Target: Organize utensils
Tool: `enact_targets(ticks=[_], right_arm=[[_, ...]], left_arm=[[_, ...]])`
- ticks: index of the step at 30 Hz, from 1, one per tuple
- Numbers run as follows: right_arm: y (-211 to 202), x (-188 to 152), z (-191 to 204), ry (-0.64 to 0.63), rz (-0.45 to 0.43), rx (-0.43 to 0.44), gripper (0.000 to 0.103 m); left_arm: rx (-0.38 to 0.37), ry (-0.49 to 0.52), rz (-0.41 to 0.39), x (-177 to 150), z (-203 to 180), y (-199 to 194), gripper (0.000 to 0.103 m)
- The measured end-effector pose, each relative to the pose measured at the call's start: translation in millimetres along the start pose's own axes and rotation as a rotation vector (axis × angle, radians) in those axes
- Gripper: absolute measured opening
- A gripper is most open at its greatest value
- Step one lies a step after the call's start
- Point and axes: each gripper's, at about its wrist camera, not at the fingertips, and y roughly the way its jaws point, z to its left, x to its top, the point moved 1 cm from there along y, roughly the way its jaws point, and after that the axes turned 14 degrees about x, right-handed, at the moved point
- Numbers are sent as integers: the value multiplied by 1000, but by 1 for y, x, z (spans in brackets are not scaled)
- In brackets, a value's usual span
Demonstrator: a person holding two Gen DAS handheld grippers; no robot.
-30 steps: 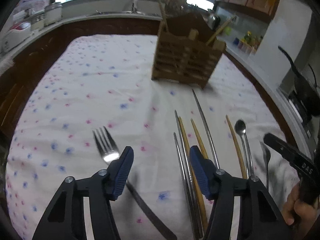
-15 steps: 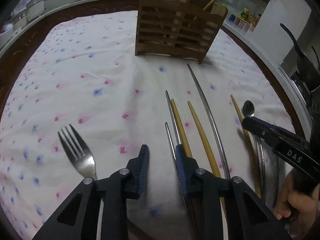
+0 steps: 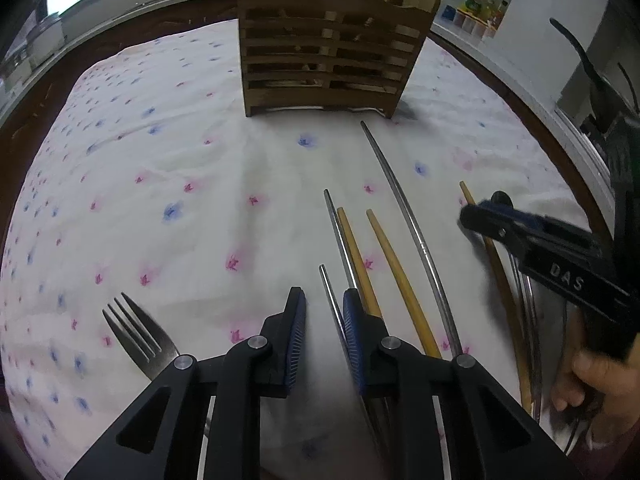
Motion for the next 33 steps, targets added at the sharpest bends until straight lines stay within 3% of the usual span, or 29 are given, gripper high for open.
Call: enact_targets(ticks=[3,5,7,17,33], right_arm=[[4,2,3,-20,6,-12,25],[4,0,4,-42,7,-47,13],[3,0,0,-26,1,-30,9],[-29,-2,11,-2,-59,61,6],[-95,2,54,-59,-174,135,5]], left_arm=[[16,26,-6,3,-3,2,11],[28,44,-10,4,-6,2,8],[47,68,-23,2,-10,1,7],[32,6,-37,-6,3,-9,2],[-59,-92,-198,-24,45,-100,2]])
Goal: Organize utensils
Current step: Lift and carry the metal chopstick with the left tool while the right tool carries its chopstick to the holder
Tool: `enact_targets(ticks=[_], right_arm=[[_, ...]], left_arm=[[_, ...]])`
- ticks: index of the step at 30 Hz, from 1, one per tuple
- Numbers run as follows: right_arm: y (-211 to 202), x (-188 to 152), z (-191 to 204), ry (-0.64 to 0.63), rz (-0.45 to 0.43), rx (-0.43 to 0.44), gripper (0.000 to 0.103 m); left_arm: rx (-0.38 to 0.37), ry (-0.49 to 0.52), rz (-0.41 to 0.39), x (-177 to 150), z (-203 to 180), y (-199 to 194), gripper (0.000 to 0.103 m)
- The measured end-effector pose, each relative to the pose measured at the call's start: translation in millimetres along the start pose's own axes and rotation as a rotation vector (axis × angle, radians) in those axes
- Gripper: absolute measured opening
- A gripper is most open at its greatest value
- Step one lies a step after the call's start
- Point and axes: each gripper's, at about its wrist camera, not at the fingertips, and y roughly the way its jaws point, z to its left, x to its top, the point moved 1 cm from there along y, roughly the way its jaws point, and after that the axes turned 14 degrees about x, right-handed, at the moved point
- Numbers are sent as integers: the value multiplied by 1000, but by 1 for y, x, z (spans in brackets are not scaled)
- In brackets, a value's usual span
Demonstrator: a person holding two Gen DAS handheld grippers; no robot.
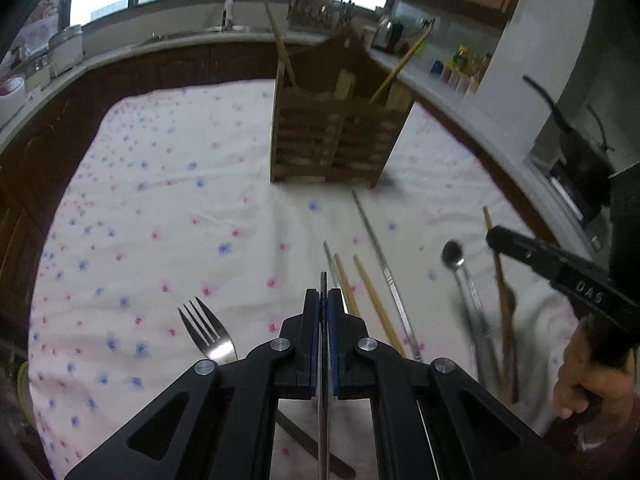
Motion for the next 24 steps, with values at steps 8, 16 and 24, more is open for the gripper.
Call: enact_targets(ticks=[8,16,24], right_arm=[[-38,15,20,-43,-93,12,5],[-64,30,35,-88,-173,11,5],[-74,41,36,-104,-216,8,5]], left_arm=[[-17,-19,-146,-3,12,-70,2],[-33,-61,-238,-14,24,-112,2],[-39,-97,-284,-9,32,-118,2]])
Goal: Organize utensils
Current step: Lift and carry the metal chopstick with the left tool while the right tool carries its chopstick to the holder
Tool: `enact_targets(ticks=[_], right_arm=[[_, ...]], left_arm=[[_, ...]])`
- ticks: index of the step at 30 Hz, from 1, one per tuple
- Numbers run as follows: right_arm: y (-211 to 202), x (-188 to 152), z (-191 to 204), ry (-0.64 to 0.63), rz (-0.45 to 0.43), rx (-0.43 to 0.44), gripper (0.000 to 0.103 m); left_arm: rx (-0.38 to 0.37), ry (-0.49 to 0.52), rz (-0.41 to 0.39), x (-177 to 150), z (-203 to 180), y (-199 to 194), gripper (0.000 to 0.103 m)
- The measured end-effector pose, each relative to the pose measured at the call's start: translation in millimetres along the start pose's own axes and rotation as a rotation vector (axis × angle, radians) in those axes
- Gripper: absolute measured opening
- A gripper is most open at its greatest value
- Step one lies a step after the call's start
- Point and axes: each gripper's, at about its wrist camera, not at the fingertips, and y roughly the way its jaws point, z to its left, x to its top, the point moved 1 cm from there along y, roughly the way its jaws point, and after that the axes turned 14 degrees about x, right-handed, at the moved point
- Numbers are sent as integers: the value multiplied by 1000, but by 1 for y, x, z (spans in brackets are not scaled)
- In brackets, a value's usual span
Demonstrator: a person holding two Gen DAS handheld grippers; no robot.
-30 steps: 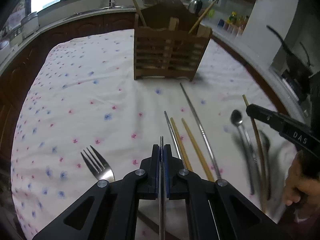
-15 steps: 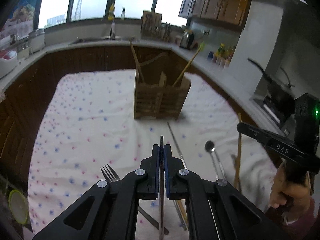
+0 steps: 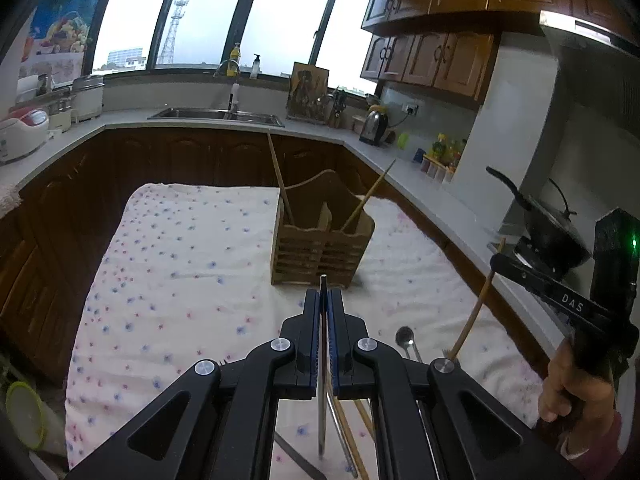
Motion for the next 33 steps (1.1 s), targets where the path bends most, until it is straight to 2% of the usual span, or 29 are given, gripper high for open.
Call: enact_targets(ticks=[17,22,33], right_arm=[[6,16,-11,5,-53,-13,5],[12,35,-14,-10,-93,-20,5],[35,108,-29,-25,-248,-31,5]], left_arm=[[2,-60,-80,22,9,10,1],[3,-77,-120,38,13,17,1],[6,-108,-230,88,20,51,2]])
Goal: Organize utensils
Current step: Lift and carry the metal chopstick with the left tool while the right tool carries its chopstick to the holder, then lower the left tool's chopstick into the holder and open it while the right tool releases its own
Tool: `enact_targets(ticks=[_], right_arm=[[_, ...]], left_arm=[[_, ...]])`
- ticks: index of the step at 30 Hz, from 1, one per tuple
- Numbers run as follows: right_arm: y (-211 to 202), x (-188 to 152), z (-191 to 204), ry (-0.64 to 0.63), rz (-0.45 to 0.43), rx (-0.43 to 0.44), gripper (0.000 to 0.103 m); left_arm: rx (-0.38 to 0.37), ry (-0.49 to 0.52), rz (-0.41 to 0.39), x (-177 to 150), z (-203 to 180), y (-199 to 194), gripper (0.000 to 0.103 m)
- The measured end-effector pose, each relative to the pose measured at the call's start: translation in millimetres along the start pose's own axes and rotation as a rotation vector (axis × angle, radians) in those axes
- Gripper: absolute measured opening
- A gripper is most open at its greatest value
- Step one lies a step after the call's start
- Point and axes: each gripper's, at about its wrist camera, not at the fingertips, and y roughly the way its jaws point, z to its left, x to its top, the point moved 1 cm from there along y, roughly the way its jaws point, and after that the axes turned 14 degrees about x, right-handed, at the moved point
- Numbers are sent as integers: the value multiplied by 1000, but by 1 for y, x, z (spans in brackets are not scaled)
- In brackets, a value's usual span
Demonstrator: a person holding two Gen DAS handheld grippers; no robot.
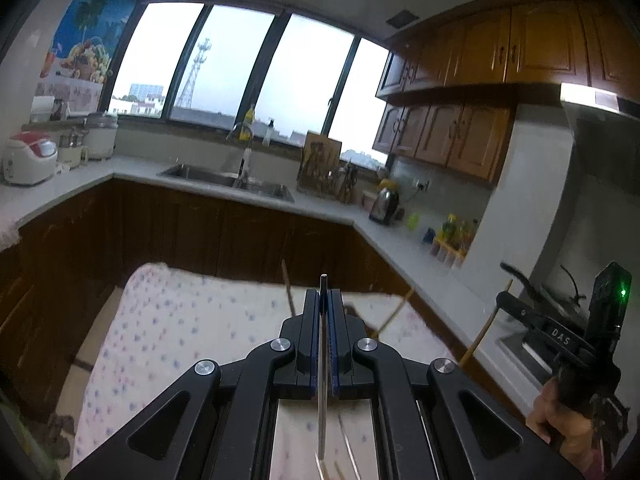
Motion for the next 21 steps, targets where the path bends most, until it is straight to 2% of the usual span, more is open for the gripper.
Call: enact_targets(ticks=[5,10,16,21], right_arm=[[25,26,-11,9,-78,-9,5],[48,32,-24,3,-114,-35,5],[72,16,-45,9,-118,-54,5],[87,-10,-58,28,-104,-65,5]], left_arm=[[6,-1,-40,18,-7,37,2],[9,-2,-75,24,-13,82,2],[50,-9,-102,8,-17,134,2],[74,-39,-74,-22,-25,171,2]])
